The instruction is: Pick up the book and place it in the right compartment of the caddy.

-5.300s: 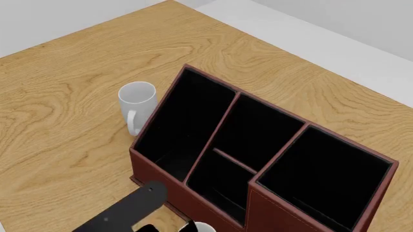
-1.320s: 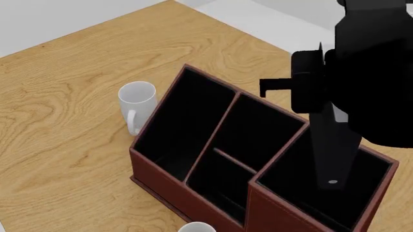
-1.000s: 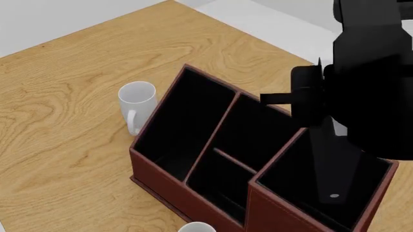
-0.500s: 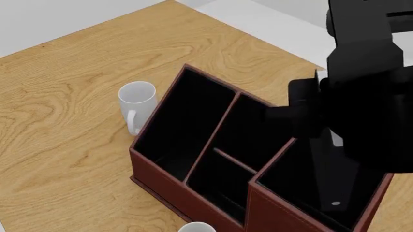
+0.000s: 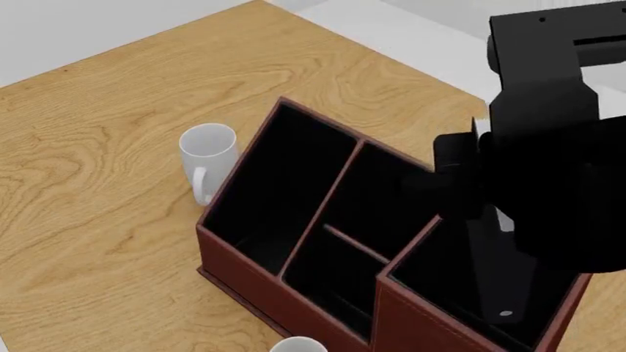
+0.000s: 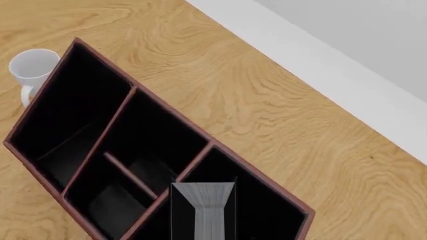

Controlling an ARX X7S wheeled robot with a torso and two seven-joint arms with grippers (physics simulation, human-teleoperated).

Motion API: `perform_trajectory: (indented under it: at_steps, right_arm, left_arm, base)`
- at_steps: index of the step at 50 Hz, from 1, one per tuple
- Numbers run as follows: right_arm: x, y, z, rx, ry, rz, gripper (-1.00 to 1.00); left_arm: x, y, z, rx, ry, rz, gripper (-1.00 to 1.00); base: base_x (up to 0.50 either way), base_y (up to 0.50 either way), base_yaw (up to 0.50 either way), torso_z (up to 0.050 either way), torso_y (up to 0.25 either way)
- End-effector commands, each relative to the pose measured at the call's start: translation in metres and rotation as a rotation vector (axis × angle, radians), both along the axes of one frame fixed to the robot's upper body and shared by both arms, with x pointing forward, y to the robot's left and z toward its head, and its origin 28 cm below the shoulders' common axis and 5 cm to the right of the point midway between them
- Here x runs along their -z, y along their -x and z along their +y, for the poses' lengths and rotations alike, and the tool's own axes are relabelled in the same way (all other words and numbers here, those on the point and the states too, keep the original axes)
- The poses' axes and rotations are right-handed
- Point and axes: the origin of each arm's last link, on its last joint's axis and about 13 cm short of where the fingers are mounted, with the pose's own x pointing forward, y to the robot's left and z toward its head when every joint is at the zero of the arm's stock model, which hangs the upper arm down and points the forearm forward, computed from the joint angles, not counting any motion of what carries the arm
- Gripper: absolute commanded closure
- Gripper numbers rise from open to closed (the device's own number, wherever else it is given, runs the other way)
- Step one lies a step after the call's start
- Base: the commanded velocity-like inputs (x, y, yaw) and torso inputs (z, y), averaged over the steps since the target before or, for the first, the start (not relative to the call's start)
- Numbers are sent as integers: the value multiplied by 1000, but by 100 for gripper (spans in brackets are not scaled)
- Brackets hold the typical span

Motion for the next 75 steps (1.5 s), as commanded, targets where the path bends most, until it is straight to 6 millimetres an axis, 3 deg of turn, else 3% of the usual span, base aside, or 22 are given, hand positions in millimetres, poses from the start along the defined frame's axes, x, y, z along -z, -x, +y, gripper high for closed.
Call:
perform_trajectory:
  at_steps: [1, 75]
  right_arm:
    - [4, -4, -7, 21, 43, -27, 100]
    - [67, -34, -20, 22, 74, -22, 100]
  left_arm:
    - [1, 0, -1, 0, -5, 2, -100]
    - [4, -3, -3, 0, -25, 17, -100]
  base:
    - [-2, 2, 0, 10, 10]
    - [0, 0, 0, 0, 1]
